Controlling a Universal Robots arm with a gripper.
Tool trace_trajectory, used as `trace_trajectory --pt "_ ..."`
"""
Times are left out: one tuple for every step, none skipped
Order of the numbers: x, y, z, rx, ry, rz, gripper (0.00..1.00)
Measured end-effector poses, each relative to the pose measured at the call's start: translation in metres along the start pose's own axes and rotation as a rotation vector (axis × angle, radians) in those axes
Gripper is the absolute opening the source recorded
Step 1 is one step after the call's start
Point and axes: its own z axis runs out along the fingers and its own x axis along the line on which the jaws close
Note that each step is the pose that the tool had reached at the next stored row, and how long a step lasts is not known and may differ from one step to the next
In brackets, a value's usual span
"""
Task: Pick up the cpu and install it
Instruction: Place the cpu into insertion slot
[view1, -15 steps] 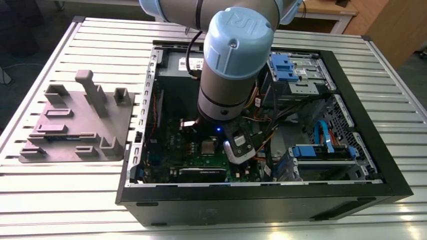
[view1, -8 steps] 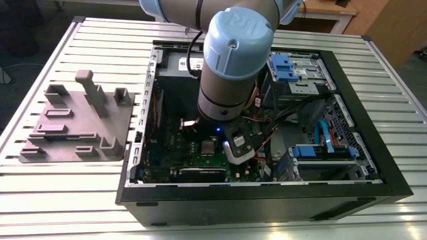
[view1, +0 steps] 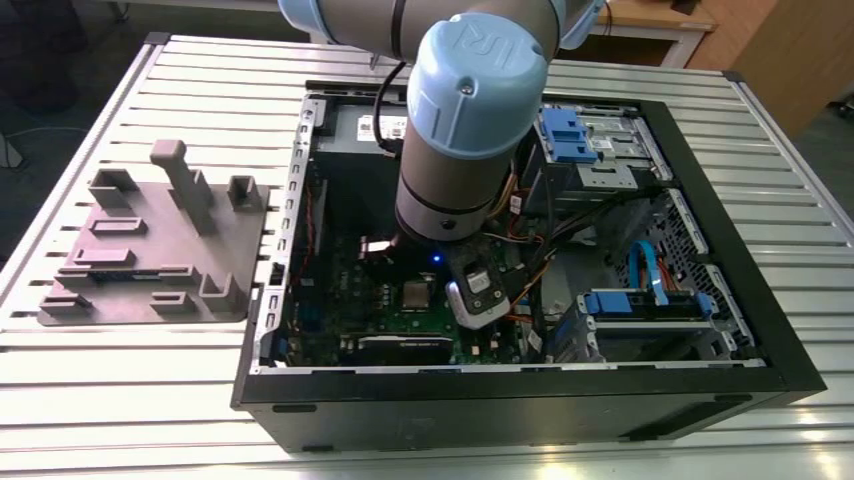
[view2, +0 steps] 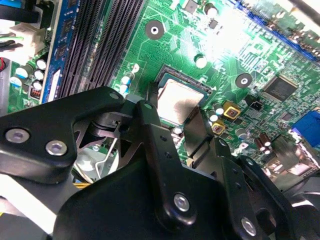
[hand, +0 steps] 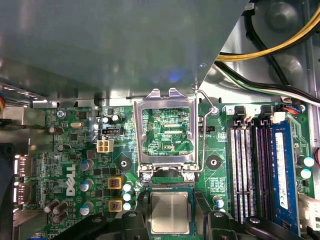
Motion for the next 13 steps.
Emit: trace_trajectory --pt "0.0 0.0 0.0 0.0002 0.0001 0.0 0.45" --pt "0.0 0.0 0.0001 0.0002 0.0001 0.0 0.45" --pt "0.0 -0.0001 0.0003 0.0002 0.0001 0.0 0.45" --pt "0.0 -0.0001 0.0007 0.0001 0.0 0.0 0.45" --pt "-0.0001 -0.0001 0.0011 0.0001 0.0 0.0 0.45" --pt "-0.0001 -0.0002 0.0015 0.0003 0.0001 0.0 0.45" --pt "-0.0001 -0.0003 0.0018 0.0005 0.0002 0.0 0.45" --pt "-0.0001 -0.0003 0.0022 0.0005 0.0002 0.0 0.45" --pt "-0.0001 -0.0003 0.0026 0.0005 0.0002 0.0 0.45" --pt "-0.0001 -0.0004 0.003 0.0005 0.0002 0.0 0.45" --pt "-0.0002 -0.0004 0.0035 0.0005 0.0002 0.0 0.45" --pt "-0.0002 -0.0004 0.004 0.0005 0.0002 0.0 0.45" --pt "-0.0002 -0.0005 0.0043 0.0004 0.0002 0.0 0.45"
